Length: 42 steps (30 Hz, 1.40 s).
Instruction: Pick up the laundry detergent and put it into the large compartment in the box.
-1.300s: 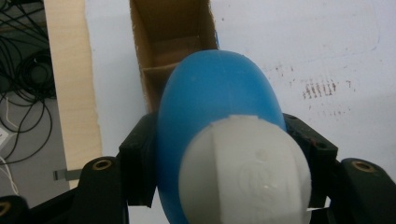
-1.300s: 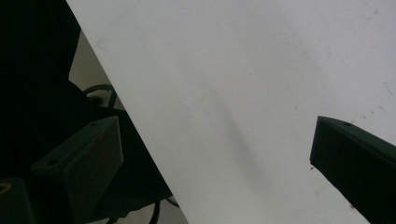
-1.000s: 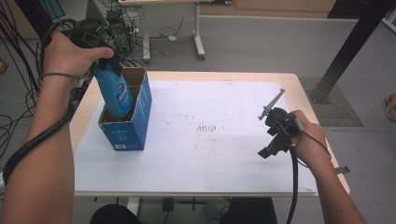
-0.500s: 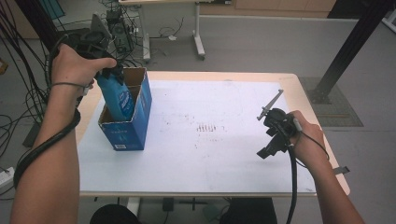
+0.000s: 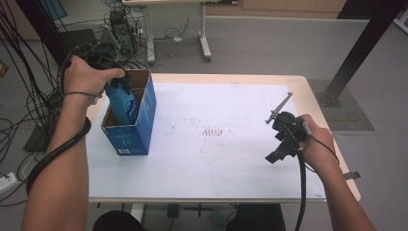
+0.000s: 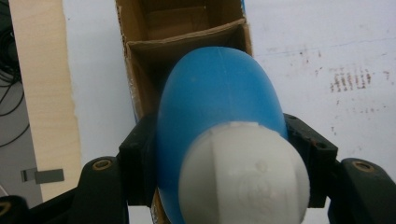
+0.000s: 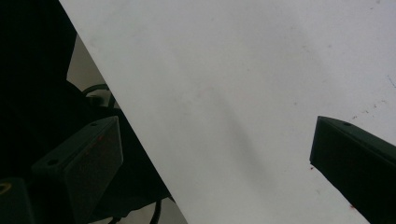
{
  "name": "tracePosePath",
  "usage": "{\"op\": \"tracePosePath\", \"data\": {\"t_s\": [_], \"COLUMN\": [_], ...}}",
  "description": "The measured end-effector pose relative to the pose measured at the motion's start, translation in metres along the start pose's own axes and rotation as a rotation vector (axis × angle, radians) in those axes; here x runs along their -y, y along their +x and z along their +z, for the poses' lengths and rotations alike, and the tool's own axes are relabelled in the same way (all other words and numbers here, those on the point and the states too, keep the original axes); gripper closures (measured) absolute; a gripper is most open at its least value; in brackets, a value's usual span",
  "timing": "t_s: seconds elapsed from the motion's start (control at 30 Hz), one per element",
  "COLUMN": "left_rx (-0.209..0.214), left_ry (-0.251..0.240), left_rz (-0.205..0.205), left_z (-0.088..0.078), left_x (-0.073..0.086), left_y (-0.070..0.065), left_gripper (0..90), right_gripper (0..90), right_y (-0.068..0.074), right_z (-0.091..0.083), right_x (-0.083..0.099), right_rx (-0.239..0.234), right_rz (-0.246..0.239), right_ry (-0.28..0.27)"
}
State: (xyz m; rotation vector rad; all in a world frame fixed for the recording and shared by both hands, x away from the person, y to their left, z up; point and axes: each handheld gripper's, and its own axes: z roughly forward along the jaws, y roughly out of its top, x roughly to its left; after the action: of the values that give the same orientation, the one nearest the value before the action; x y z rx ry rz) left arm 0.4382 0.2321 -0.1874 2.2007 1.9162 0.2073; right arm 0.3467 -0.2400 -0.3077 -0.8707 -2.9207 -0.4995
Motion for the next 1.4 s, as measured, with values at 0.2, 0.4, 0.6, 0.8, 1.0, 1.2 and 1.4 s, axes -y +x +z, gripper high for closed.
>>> {"op": "tracePosePath", "data": {"t_s": [0.2,0.4,0.6,0.8,1.0,1.2,1.4], "left_rx": [-0.008,-0.005,-0.005,-0.005,-0.003,-0.01,-0.009], "left_ry": [0.004,0.015,0.031,0.04,0.049,0.05,0.056], "left_rz": [-0.008,-0.014,-0.018,-0.027,-0.027,-0.028,-0.03], "left_z": [0.012,0.02,0.028,0.036,0.043,0.048,0.053], "left_x": [0.0,0.0,0.001,0.002,0.003,0.004,0.005], "left_y": [0.001,0.003,0.006,0.008,0.007,0.006,0.005], "left_gripper": [37.8,37.8,37.8,37.8,37.8,37.8,37.8], "right_gripper": [2.1,2.1,2.2,2.2,2.2,2.3,2.3], "right_y": [-0.002,-0.002,-0.002,-0.002,-0.001,-0.002,-0.002], "right_z": [0.0,0.002,0.001,0.001,0.001,0.002,0.003], "right_x": [0.0,0.0,0.002,0.004,0.004,0.004,0.003], "right_rx": [0.003,-0.001,0.001,0.002,0.001,-0.001,0.0], "right_rz": [0.002,0.004,0.006,0.009,0.017,0.011,0.01], "right_ry": [-0.004,-0.008,-0.009,-0.005,-0.005,-0.001,0.0]}}
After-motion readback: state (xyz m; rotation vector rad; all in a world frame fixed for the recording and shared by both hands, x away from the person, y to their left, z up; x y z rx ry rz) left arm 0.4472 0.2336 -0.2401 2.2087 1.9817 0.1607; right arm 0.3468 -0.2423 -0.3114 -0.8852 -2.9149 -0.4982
